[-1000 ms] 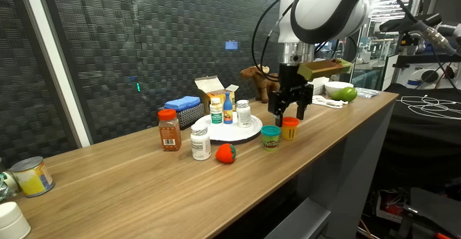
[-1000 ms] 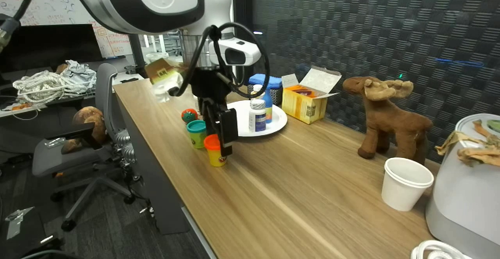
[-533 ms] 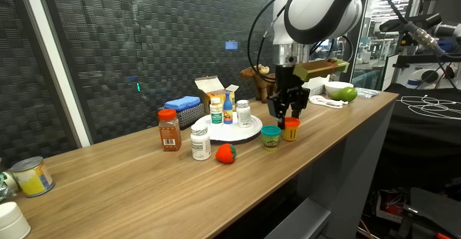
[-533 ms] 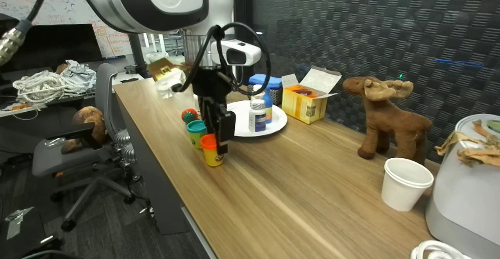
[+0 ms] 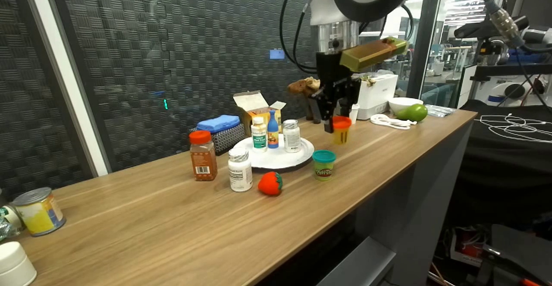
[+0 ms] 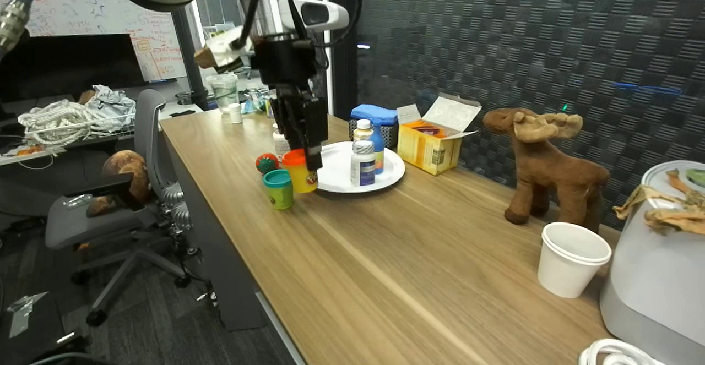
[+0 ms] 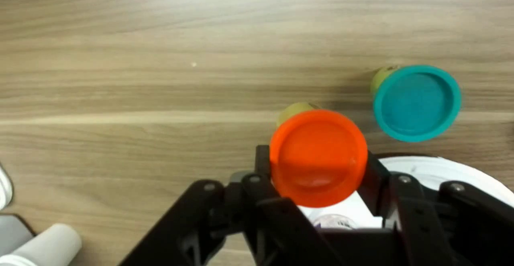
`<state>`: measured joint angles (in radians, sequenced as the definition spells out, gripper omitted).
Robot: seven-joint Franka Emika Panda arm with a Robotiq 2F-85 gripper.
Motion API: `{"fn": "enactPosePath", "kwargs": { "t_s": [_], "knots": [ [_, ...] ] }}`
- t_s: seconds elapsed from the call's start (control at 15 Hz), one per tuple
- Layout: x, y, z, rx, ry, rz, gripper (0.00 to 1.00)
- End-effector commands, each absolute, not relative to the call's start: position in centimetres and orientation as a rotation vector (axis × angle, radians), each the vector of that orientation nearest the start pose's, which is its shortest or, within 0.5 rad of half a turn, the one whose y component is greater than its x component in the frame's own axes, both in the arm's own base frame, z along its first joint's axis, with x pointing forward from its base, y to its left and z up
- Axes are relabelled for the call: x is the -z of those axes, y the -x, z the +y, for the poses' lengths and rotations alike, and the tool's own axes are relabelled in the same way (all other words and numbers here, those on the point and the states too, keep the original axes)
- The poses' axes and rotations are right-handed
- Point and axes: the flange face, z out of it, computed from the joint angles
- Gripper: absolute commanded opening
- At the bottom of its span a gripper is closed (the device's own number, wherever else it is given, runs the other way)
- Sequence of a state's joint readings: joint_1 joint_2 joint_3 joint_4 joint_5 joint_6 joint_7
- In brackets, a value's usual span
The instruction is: Put the bottles and red plushy on the plate
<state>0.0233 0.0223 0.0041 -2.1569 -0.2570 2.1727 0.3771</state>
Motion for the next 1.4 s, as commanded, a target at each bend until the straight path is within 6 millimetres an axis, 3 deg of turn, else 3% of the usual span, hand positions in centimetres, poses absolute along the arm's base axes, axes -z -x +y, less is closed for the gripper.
{"fn": "enactPosePath", "kwargs": {
  "t_s": [0.0,0.27,0.47,0.87,1.33],
  "knots": [
    [-42.4,-55.8,4.3,0.152,3.381,0.198,0.28],
    [-42.9,-57.5,8.0,0.207,3.332,0.036,0.28],
    [-42.2,-59.1,8.9,0.249,3.311,-0.059,0.28],
    [-38.8,-62.0,8.2,0.246,3.279,-0.123,0.28],
    [-36.0,-63.3,7.1,0.2,3.276,-0.212,0.28]
  ]
}}
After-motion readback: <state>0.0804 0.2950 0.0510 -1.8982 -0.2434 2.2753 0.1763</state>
